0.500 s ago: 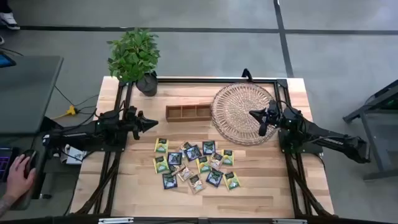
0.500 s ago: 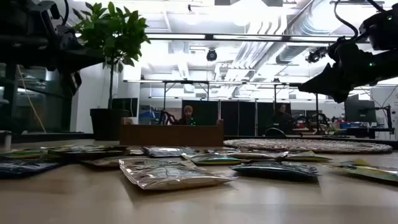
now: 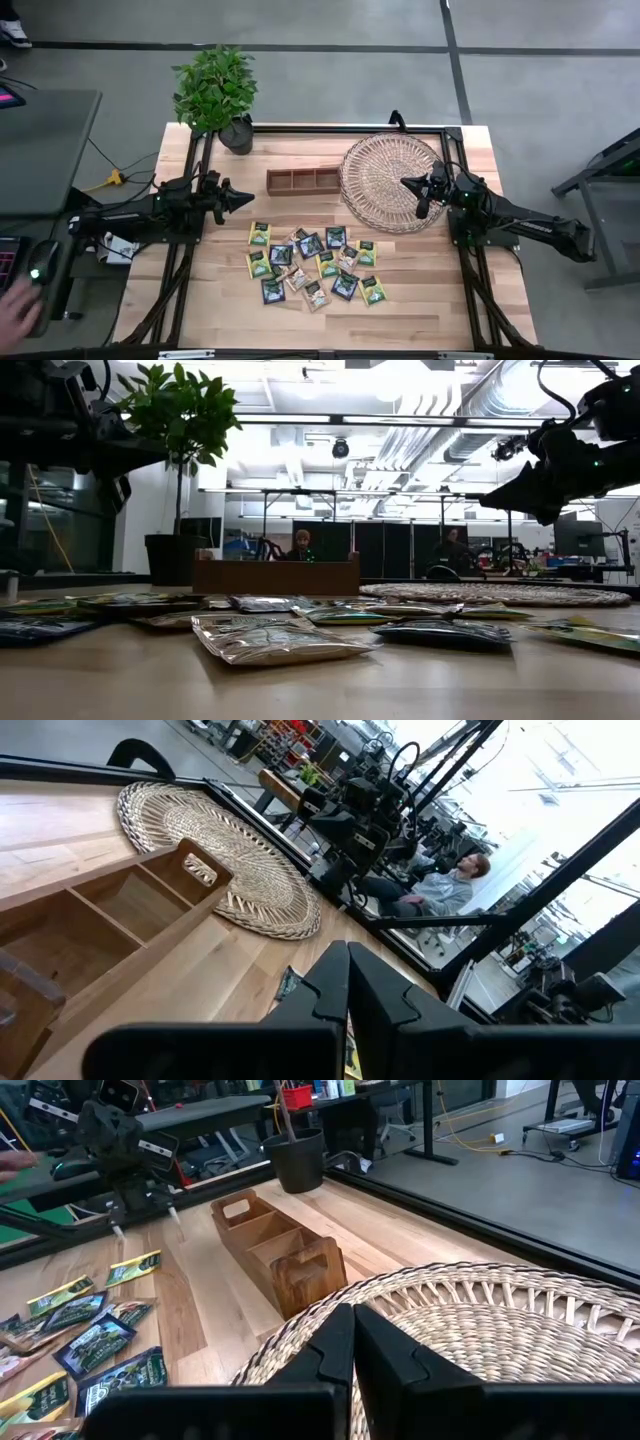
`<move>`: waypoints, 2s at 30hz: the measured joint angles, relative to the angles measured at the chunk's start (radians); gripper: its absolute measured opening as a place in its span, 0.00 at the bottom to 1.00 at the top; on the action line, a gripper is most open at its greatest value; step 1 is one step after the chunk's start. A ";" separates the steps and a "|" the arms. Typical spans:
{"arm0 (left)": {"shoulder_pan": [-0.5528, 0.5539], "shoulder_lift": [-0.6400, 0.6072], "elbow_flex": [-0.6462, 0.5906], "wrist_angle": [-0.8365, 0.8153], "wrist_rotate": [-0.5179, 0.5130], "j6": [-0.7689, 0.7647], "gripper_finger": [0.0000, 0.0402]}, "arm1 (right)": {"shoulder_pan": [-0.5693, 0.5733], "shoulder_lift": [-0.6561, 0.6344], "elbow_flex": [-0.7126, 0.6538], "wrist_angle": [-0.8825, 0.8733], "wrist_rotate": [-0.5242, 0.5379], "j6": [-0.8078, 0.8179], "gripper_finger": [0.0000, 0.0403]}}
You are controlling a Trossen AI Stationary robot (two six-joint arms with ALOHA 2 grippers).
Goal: Pick & Place Tea
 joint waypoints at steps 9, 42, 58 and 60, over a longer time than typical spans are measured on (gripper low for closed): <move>0.000 0.000 0.000 0.000 0.000 0.000 0.00 | 0.000 0.000 0.000 0.000 0.000 0.000 0.02; 0.000 0.000 0.000 0.001 -0.014 0.000 0.00 | 0.000 0.000 0.000 0.000 0.000 0.000 0.02; 0.000 0.000 0.001 0.002 -0.026 0.058 0.00 | 0.000 0.000 0.000 0.000 0.000 0.000 0.02; 0.000 0.000 0.015 -0.011 -0.025 0.125 0.01 | 0.000 0.000 0.000 0.000 0.000 0.000 0.01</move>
